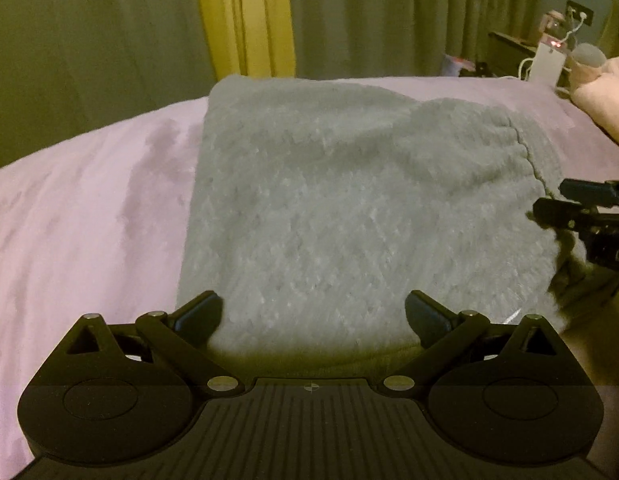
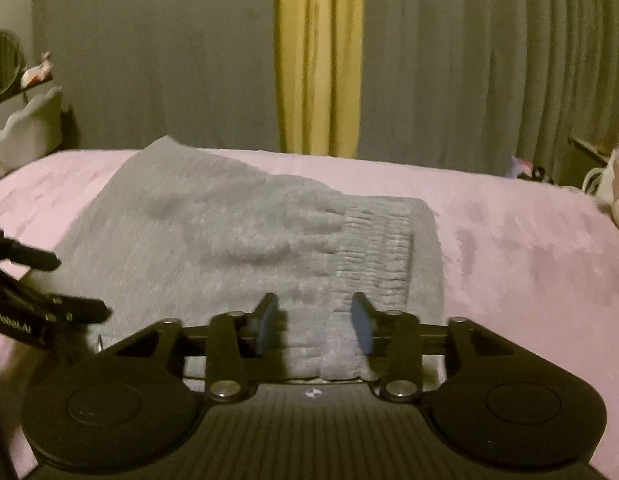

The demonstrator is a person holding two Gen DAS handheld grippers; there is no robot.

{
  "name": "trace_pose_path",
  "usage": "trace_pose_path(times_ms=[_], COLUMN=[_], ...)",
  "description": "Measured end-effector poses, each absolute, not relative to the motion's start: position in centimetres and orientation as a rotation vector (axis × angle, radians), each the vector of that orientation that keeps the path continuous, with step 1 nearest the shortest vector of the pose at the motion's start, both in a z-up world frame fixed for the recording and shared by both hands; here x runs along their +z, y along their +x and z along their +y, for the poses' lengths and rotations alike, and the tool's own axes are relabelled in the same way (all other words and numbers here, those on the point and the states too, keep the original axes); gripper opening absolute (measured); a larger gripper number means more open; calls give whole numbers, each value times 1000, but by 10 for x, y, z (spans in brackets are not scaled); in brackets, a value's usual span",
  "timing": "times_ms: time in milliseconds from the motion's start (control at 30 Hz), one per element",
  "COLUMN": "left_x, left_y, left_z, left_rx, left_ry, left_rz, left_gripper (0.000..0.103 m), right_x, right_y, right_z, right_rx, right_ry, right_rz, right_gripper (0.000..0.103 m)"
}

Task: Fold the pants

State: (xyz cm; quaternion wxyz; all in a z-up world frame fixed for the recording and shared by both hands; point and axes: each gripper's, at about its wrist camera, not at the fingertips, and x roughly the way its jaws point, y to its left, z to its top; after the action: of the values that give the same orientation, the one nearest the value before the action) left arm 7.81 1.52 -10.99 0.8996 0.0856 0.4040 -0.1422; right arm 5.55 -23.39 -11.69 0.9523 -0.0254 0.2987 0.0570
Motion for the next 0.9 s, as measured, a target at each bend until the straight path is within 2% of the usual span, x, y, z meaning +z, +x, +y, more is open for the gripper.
trace_pose_path(times_ms=[200, 467, 733, 767, 833, 900], left_x=[-105, -104, -104, -104, -104, -102], left_y=[64, 59, 57, 57, 55, 52], left_z=[14, 29, 48, 50, 52, 52], left_rx=[-262, -216, -155, -150, -136, -122], left_ry=[188, 100, -19, -33, -49, -53], left_rz=[822, 842, 898, 904, 915, 918], left_gripper=[103, 103, 103, 103, 103, 103], right_x=[-124, -123, -117, -116, -114, -117], right_y=[52, 47, 36, 35, 33, 37], right_z=[-214, -210, -209, -210, -211, -215], right_rx=[133, 113, 107, 108, 100, 72], right_ry=[-153, -170, -172, -170, -159, -131], right_rz=[593, 602, 613, 617, 642, 729], right_gripper=[67, 69, 77, 80, 100, 99])
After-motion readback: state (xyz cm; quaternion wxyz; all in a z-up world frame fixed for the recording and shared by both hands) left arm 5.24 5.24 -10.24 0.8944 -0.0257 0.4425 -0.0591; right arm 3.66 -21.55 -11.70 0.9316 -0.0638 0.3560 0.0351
